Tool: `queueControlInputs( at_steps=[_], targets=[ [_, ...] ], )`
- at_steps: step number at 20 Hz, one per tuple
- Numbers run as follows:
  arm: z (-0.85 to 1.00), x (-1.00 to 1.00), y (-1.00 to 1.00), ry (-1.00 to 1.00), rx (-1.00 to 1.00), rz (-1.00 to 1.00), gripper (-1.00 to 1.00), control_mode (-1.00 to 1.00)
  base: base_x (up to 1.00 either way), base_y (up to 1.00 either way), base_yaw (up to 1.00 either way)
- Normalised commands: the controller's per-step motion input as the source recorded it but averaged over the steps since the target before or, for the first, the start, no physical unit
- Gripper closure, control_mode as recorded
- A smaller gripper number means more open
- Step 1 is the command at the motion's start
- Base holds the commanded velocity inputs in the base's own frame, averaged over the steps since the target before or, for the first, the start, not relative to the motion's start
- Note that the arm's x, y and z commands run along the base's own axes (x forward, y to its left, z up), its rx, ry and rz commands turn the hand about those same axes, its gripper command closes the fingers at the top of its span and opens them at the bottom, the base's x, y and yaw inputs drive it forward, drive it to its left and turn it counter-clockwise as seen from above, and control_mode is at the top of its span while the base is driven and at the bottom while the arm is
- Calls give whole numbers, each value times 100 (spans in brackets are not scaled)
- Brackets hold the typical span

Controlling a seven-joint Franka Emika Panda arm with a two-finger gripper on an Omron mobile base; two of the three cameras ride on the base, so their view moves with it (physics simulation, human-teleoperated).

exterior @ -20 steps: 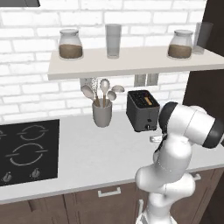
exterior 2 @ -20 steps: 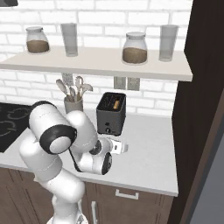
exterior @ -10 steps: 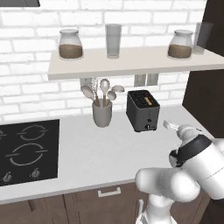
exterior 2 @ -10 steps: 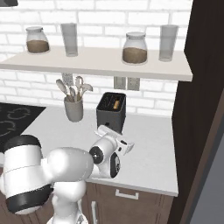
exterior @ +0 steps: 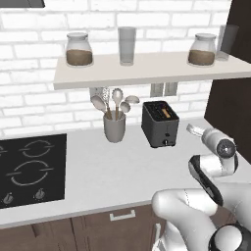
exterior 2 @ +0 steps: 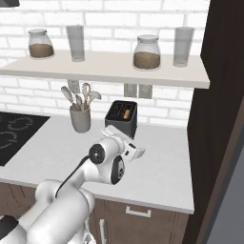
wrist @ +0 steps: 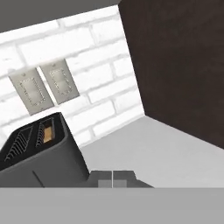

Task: Start the toaster. Once the lever pops up, take the bread to the plate on the dining counter.

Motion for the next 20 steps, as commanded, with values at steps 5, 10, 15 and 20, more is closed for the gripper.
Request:
queueControlInputs(
  at_steps=[5, 10, 15, 20],
  targets=[
    [100, -36, -38, 41, 0, -1, 100, -100, 0, 0, 0],
    [92, -37, -39, 31, 10, 5, 100, -100, 0, 0, 0],
    [2, -13, 3, -1, 18, 2, 100, -100, 0, 0, 0],
    [0, -16, 5, -4, 1, 0, -100, -100, 0, 0, 0]
  ],
)
